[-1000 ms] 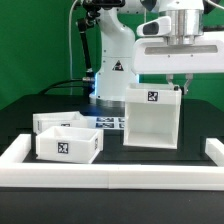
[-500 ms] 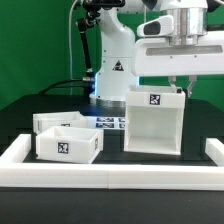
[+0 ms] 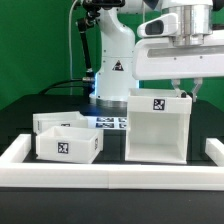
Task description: Assemble drawer
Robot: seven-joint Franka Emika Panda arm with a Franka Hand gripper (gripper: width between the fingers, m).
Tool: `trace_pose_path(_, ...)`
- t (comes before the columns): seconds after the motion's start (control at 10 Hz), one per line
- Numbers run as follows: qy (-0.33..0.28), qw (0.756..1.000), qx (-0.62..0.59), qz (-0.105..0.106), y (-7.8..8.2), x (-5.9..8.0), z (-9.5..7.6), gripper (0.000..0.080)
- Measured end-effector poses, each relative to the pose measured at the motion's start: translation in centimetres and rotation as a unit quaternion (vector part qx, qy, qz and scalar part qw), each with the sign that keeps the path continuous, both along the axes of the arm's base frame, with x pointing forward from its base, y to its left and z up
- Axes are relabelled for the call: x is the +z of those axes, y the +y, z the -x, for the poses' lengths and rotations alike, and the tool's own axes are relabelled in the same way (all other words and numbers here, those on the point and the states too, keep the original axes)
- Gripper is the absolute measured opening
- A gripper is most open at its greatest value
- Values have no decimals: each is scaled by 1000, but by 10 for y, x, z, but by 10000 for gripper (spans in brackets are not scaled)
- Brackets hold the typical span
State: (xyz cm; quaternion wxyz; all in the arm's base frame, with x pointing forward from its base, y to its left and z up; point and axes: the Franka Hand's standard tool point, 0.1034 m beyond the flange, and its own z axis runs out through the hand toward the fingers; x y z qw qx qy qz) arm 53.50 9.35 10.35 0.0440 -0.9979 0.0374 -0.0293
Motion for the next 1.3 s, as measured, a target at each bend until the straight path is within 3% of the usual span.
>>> trace_pose_path(0.2, -7, 1000, 21, -3, -3, 0, -11, 38)
trace_pose_path(0.6, -8, 1000, 19, -3, -3, 1, -12, 38)
trace_pose_path(1.1, -6, 998, -53, -16, 4, 2, -45, 38)
trace_pose_path(1.3, -7, 998, -59, -17, 5, 3, -46, 38)
